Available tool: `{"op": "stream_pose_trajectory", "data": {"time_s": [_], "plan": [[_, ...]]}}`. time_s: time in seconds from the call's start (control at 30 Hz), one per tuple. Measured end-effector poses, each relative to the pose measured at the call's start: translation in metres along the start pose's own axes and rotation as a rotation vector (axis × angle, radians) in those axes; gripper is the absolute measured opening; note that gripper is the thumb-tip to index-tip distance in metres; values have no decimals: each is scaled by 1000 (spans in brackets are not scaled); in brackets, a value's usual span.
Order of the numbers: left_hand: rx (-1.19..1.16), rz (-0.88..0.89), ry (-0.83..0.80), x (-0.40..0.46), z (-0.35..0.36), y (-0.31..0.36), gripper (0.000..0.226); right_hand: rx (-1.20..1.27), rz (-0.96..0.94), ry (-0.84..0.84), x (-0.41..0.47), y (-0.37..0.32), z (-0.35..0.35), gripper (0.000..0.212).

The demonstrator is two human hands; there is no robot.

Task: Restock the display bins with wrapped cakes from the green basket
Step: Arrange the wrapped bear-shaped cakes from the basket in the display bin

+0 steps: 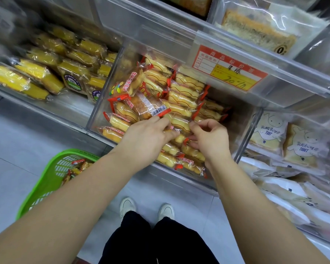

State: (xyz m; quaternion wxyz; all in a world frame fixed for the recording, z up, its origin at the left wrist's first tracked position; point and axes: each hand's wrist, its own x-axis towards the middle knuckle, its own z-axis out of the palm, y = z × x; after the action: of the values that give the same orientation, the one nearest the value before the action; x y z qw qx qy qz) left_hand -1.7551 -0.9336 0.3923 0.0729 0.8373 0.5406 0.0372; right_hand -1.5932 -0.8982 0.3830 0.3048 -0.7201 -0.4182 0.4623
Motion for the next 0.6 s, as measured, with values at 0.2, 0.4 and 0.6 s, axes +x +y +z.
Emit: {"op": "stream_pose_trajectory", "data": {"time_s": [0.2, 0.4, 0.6], "plan": [[-64, 88, 89, -2, 3, 3, 44, -163, -92, -18, -4, -7, 17, 17], [-49, 14, -100, -4, 12, 0, 49, 119, 105, -242, -9, 1, 2, 34], [-271, -75, -70, 0, -8, 3, 42, 71, 78, -221, -19, -1, 12, 44]]}}
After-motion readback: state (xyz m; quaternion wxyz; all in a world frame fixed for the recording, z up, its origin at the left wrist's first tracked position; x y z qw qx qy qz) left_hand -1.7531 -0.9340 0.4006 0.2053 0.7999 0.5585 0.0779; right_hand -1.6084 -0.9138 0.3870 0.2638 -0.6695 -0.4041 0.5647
